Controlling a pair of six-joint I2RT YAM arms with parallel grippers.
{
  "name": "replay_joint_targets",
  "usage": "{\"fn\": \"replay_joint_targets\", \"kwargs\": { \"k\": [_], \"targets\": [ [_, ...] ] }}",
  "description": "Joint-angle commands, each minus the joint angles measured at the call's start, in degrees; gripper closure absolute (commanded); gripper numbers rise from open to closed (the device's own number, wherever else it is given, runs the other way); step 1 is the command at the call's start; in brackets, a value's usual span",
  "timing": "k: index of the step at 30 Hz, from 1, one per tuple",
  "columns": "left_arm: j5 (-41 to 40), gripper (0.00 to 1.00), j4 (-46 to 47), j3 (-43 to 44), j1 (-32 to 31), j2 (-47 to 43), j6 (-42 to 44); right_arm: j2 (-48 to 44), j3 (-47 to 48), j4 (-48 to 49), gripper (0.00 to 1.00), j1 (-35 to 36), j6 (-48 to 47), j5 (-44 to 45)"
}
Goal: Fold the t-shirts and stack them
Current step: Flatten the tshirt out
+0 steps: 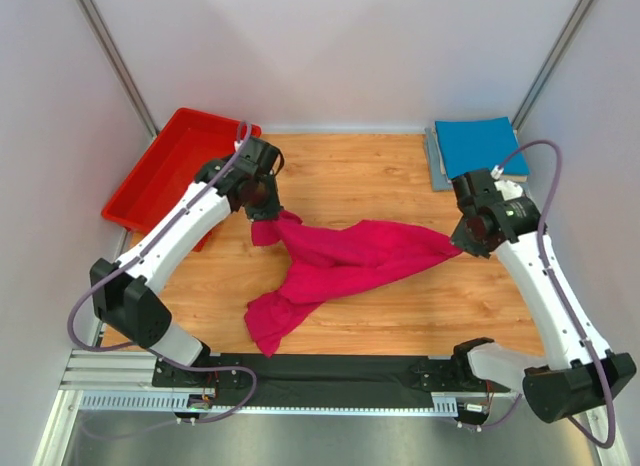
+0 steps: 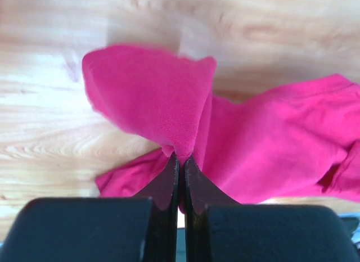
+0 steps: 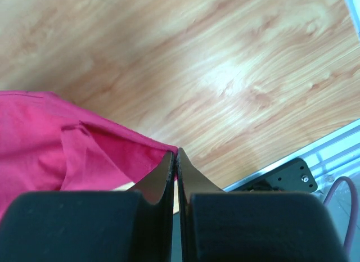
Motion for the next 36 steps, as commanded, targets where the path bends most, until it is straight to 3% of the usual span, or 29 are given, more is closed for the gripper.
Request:
{"fn": "replay_joint_targets", "kwargs": {
  "k": [1,9,15,21,27,32,36],
  "targets": [
    [-4.0,1.00,-2.0,5.2,0.9,-2.8,-1.0,-3.7,5.5,-7.0,1.00,-3.1,-3.8,2.8],
    [-10.8,1.00,-5.9,14.0,1.0,-4.2,0.5,-7.0,13.0,-3.6,1.00,-5.0,-8.0,2.5],
    [-16.3,1.00,-6.8,24.8,1.0,-8.3,1.4,-7.8,24.9,2.3,1.00,-5.5,-9.4,0.1],
    [-16.6,1.00,-3.8,26.8,1.0,-13.7,0.8,-8.5,32.4,8.6,1.00,-5.6,-10.6,-2.8],
    [-14.9,1.00,-4.3,24.6,1.0,-17.4,0.5,-9.2,33.4,9.4,1.00,-5.5,-13.8,-4.0],
    [-11.3,1.00,-2.2,19.7,1.0,-19.6,1.1,-9.2,31.8,1.9,1.00,-5.5,-10.6,-2.8],
    [-3.8,1.00,2.9,5.8,1.0,-22.3,-0.6,-10.4,22.9,-6.1,1.00,-5.5,-4.4,-1.4]
  ]
}}
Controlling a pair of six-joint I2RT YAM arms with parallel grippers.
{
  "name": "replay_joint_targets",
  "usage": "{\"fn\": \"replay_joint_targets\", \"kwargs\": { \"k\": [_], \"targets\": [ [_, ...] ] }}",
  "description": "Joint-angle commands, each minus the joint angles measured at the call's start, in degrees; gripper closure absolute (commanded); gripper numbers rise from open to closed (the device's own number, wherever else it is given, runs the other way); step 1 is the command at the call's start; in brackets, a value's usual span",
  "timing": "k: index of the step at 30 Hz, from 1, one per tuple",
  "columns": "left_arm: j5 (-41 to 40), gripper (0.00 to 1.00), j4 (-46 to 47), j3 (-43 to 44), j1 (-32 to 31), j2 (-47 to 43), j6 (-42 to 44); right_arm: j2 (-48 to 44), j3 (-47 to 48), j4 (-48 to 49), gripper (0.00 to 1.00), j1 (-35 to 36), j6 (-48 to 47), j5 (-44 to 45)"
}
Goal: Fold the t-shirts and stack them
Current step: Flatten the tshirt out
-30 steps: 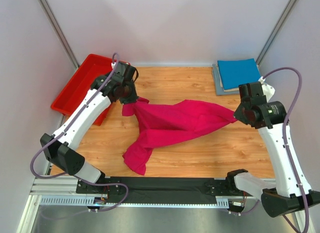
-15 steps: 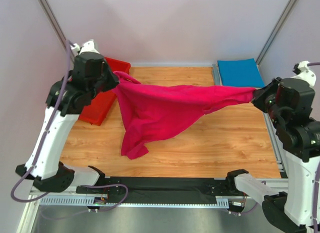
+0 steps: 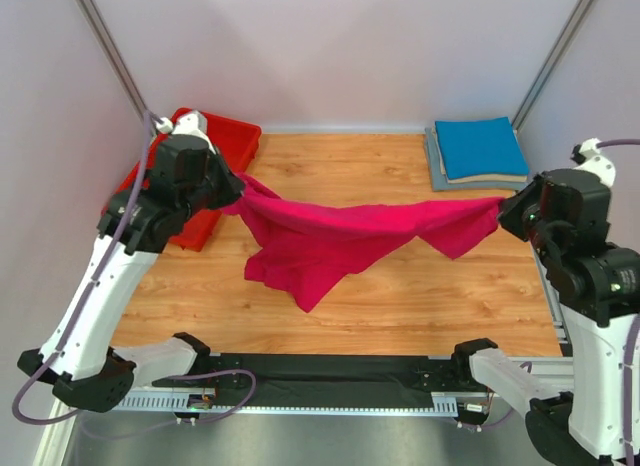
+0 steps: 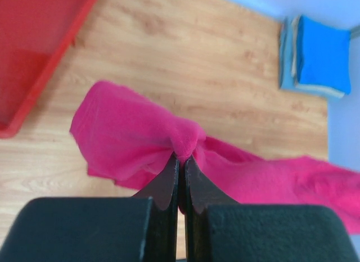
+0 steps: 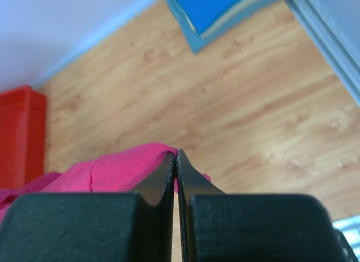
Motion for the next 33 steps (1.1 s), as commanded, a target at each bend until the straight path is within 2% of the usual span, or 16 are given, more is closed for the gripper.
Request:
{"fn": "replay_joint_targets", "kwargs": {
  "k": [1,5,8,11,14,15,16,18,19,20,22,27,28,30,31,33],
  "targets": [
    [9.5,1.00,5.9,-10.4,0.3,-2.7,-1.5,-0.5,-7.6,-11.7,1.00,-0.3,6.3,1.4],
    [17.3,1.00,11.1,-26.1,0.1,-3.9,-5.5,-4.1,-25.5,-15.0,1.00,-0.3,14.2,-0.5],
    [21.7,1.00,16.1,-40.1,-0.2,-4.2,-7.4,-6.8,-34.0,-15.7,1.00,-0.4,19.0,-1.6],
    [24.5,1.00,20.4,-46.9,-0.2,-3.3,-7.9,-9.2,-37.7,-14.2,1.00,-0.4,21.1,-2.1],
    [27.5,0.98,21.5,-48.5,-0.4,-0.1,-7.0,-9.0,-39.9,-13.2,0.96,-0.5,20.6,-4.1],
    [28.1,0.93,21.1,-48.4,-0.6,1.9,-6.6,-8.5,-39.4,-12.5,0.90,-0.4,20.2,-4.8],
    [28.6,0.82,20.3,-48.1,-0.8,2.7,-6.1,-8.3,-39.0,-11.4,0.85,-0.5,17.8,-5.9],
    [28.4,0.68,17.0,-47.3,-0.8,4.3,-5.7,-8.0,-38.3,-3.9,0.71,-0.4,13.1,-12.3],
    [27.3,0.57,15.8,-47.2,-0.8,4.3,-5.3,-7.3,-38.2,-1.1,0.63,-0.3,9.6,-14.8],
    [26.3,0.53,13.8,-46.6,-0.8,3.7,-5.0,-6.6,-38.4,2.0,0.60,-0.2,8.0,-20.6],
    [24.5,0.44,11.8,-45.9,0.2,2.7,-4.1,-2.1,-38.8,9.8,0.57,0.9,6.5,-25.0],
    [26.4,0.39,10.1,-45.7,5.8,0.0,-3.0,10.8,-36.8,27.5,0.55,10.4,-0.2,-31.6],
    [26.5,0.39,9.0,-45.7,7.7,0.0,-2.6,17.3,-35.4,29.0,0.55,14.2,-1.8,-32.7],
    [26.8,0.39,8.1,-46.1,11.0,0.0,-1.2,27.3,-25.5,30.2,0.55,20.6,-8.6,-35.0],
    [27.3,0.39,8.1,-46.5,12.2,0.0,-0.7,27.4,-25.4,30.1,0.55,22.5,-11.0,-35.0],
    [29.5,0.39,8.3,-47.3,16.1,-0.1,0.2,36.1,-18.7,30.7,0.54,25.9,-15.1,-38.1]
  ]
}}
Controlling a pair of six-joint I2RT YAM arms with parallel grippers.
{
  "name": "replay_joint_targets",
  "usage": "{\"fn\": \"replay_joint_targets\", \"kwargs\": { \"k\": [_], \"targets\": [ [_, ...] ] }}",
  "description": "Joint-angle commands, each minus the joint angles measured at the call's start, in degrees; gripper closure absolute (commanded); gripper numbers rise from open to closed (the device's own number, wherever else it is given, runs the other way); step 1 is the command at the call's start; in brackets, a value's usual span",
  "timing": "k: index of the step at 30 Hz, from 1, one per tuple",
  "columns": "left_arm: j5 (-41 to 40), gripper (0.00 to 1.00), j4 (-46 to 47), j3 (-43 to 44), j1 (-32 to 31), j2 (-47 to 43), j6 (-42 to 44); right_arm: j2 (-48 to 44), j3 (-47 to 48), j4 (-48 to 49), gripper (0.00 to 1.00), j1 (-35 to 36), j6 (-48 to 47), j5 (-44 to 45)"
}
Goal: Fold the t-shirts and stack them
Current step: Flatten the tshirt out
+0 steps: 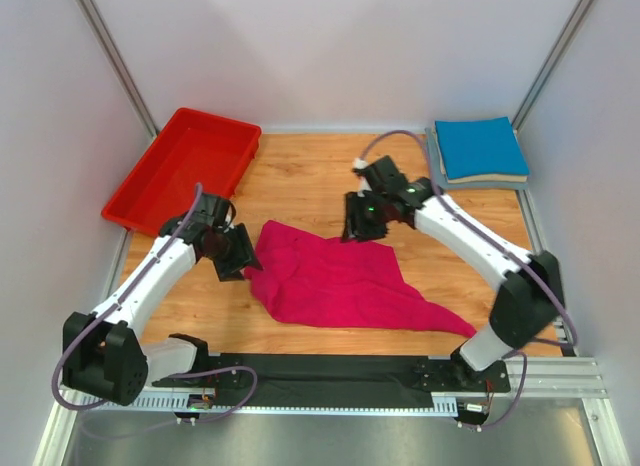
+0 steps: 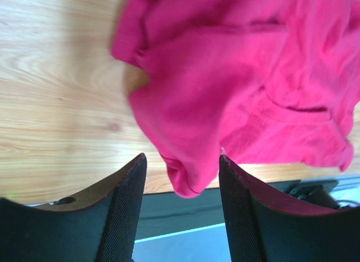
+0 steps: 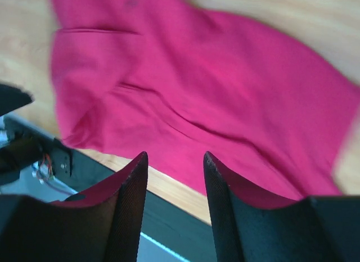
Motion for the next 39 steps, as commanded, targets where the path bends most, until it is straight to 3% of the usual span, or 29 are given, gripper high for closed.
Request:
{"fn": "replay_joint_targets", "kwargs": {
  "k": [1,5,8,11,16,27,39],
  "targets": [
    [4.2,0.39,-1.3,0.1,5.5,-1.0,3.2,9.3,10.5,7.5,0.54,6.3,-11.9,-9.4],
    [5.8,0.39,-1.3,-0.5,8.3,-0.7,4.2,19.3,17.1,10.4,0.48,7.2,-14.6,-20.8],
    [8.8,0.39,-0.3,-2.3,10.5,-0.8,3.7,25.7,22.3,7.5,0.47,7.1,-16.7,-24.1],
    [12.3,0.39,0.4,-3.5,12.1,-0.5,4.1,29.3,23.4,6.8,0.50,7.2,-14.0,-22.4],
    [12.4,0.41,0.2,-3.7,12.3,1.2,5.4,30.8,16.7,15.6,0.60,7.7,-8.8,-23.8],
    [13.8,0.54,4.0,-2.7,12.3,12.1,7.8,34.5,14.4,24.2,0.62,7.7,-3.4,-23.2],
    [4.4,0.58,0.3,0.3,12.3,22.0,10.2,36.3,12.5,26.2,0.60,7.6,-4.1,-21.0]
  ]
}}
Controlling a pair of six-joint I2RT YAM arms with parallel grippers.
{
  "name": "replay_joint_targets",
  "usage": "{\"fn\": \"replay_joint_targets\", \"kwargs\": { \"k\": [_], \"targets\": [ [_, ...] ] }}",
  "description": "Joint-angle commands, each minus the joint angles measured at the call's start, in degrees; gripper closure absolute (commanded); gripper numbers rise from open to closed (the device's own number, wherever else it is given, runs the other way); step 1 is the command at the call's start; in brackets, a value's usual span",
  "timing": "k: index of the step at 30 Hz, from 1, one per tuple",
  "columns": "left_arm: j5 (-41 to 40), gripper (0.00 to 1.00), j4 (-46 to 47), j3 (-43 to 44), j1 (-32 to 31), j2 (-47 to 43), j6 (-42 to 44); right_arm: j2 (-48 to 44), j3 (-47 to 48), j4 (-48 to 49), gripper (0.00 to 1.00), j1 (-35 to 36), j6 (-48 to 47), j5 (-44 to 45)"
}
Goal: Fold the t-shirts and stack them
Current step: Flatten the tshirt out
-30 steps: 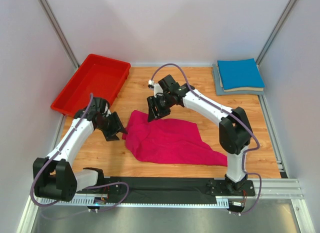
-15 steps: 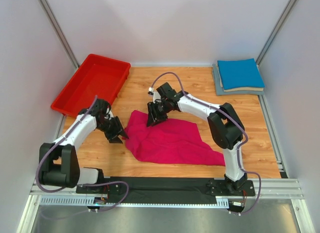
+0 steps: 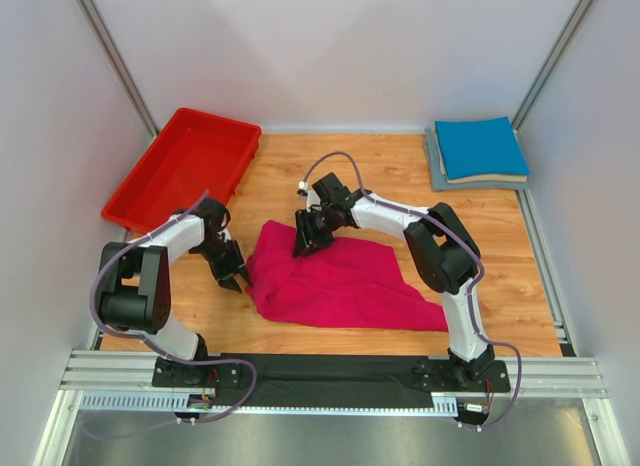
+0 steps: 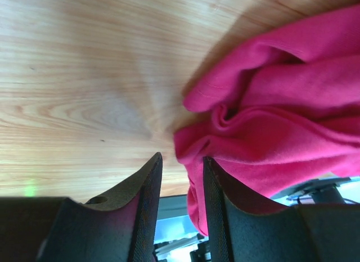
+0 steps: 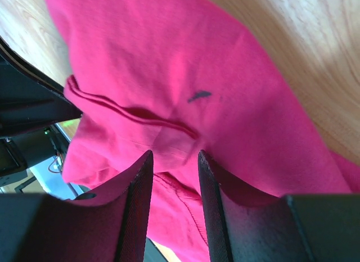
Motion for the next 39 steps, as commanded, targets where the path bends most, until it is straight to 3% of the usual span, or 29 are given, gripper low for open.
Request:
{"fn": "replay_joint_targets", "kwargs": {
  "k": [1,25,28,29,32,39],
  "targets": [
    [-2.5,0.58,-1.2,1.5,0.3,0.9,1.2,0.0,-0.7,2.9,0.60,0.3,-0.2,0.7],
    [-3.8,0.59,-1.1,1.4,0.3,1.3,-0.1,2.3,-3.4,8.2,0.62,1.6,2.7,-1.4],
    [-3.8,0.59,-1.1,1.4,0.3,1.0,-0.1,1.5,-4.3,9.9,0.73,1.6,3.3,-1.5],
    [-3.8,0.59,-1.4,1.5,0.3,0.9,0.0,1.1,-4.5,10.1,0.83,1.7,3.3,-1.5],
    [-5.0,0.59,-2.6,1.7,0.3,-0.3,0.2,-0.8,-4.3,8.8,1.00,1.7,2.0,0.2],
    [-4.1,0.50,-5.4,5.8,0.3,-9.7,-0.1,-14.5,-2.9,-8.1,1.00,1.0,-3.7,12.9]
  ]
}}
